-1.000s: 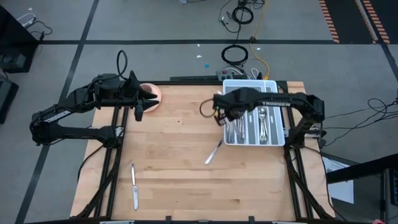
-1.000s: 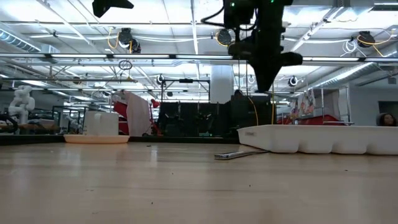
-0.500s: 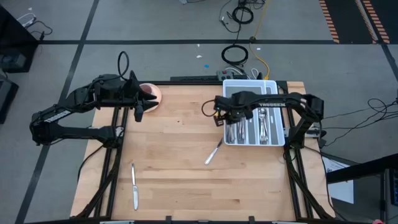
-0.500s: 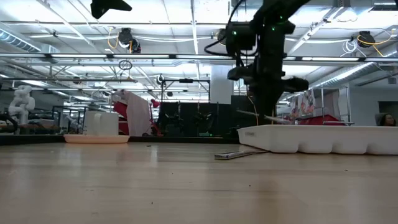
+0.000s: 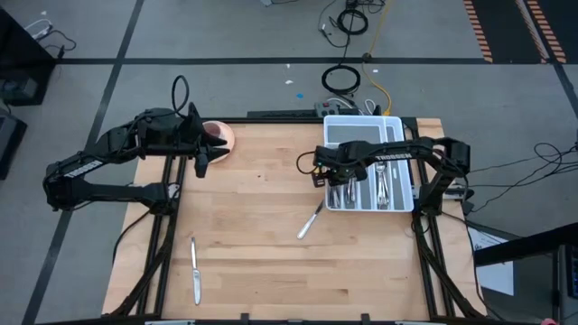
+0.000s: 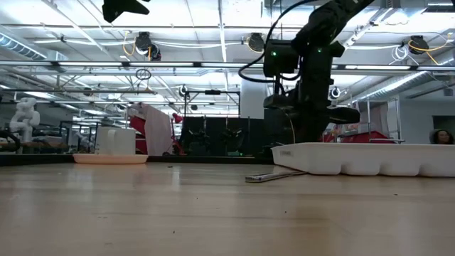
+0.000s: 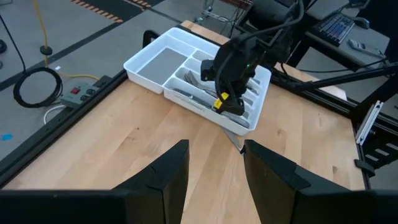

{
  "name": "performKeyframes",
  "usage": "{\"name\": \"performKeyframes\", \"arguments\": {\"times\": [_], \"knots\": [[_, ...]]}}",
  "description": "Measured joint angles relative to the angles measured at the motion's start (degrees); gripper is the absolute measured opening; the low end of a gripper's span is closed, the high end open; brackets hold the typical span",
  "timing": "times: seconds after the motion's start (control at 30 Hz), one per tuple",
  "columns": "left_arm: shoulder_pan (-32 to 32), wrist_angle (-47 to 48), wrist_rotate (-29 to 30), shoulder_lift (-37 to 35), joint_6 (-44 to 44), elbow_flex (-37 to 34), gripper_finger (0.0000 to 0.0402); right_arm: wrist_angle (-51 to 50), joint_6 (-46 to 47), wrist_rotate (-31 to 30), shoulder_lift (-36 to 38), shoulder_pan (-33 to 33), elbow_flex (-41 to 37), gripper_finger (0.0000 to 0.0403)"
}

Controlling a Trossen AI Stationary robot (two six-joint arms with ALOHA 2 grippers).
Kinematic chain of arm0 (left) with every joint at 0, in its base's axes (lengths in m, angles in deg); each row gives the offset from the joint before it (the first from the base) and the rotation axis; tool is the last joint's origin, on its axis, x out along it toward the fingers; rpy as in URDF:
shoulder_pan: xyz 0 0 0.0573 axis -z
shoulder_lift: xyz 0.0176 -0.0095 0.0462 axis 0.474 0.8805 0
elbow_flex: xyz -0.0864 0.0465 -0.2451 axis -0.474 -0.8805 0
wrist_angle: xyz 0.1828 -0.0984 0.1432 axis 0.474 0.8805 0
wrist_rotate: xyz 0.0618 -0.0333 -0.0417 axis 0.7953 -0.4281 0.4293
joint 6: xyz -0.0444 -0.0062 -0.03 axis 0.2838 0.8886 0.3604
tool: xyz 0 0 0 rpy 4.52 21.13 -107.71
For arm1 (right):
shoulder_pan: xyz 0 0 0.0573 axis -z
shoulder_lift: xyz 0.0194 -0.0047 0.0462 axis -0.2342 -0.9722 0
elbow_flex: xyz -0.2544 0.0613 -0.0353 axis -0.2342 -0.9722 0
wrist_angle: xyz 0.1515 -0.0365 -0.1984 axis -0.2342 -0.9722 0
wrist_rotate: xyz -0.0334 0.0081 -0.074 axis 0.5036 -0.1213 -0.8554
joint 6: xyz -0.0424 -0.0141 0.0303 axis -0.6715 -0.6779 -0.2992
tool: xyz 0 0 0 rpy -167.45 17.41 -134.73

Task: Sort silverware
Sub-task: Put the silver knife into the white silverware tray

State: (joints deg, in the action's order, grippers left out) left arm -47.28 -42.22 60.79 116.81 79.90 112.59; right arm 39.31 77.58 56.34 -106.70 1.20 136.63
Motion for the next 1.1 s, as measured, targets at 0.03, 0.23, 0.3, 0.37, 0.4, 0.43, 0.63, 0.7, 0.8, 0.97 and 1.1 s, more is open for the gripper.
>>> {"name": "performKeyframes", "arguments": {"times": [0.03,0.23,0.3,0.37,0.4,0.43,0.63,0.7,0.8,0.97,1.1], "knots": [[0.0,0.0,0.0,0.0,0.0,0.0,0.0158,-0.1,0.0,-0.1,0.0,0.0,-0.1,0.0],[0.0,0.0,0.0,0.0,-0.1,0.0,0.0158,-1.6,0.4,-2.0,0.0,0.3,-0.3,0.0006],[0.0,0.0,0.0,0.0,-0.6,0.0,0.0158,-3.5,1.8,-2.8,0.0,0.3,-0.3,0.0019],[0.0,0.6,0.0,0.0,-1.2,0.0,0.0158,-4.3,1.9,-2.9,0.0,0.3,-0.3,0.004],[0.0,1.2,0.0,0.0,-1.3,0.0,0.0158,-4.5,1.6,-3.0,0.0,0.3,-0.3,0.0052],[0.0,1.9,0.0,0.0,-1.2,0.0,0.0158,-4.7,1.4,-3.0,0.0,0.2,-0.3,0.0064],[0.0,5.9,0.0,0.0,0.3,0.0,0.0158,-3.4,-1.6,-3.1,0.1,-0.3,-0.3,0.0131],[0.0,8.1,-2.3,0.0,2.4,0.0,0.0158,-3.0,-3.3,-3.0,0.3,-0.3,-0.3,0.0144],[0.2,12.1,-9.5,0.0,5.2,0.0,0.0158,-3.7,-8.0,-3.6,1.6,-0.7,0.3,0.0151],[2.7,18.8,-11.0,0.0,16.4,0.0,0.0158,-3.8,-14.0,-8.5,7.1,-1.8,2.8,0.0152],[8.3,24.9,-9.9,0.1,12.5,0.0,0.0158,-3.7,-21.5,-11.3,13.1,-2.8,4.8,0.0152]]}}
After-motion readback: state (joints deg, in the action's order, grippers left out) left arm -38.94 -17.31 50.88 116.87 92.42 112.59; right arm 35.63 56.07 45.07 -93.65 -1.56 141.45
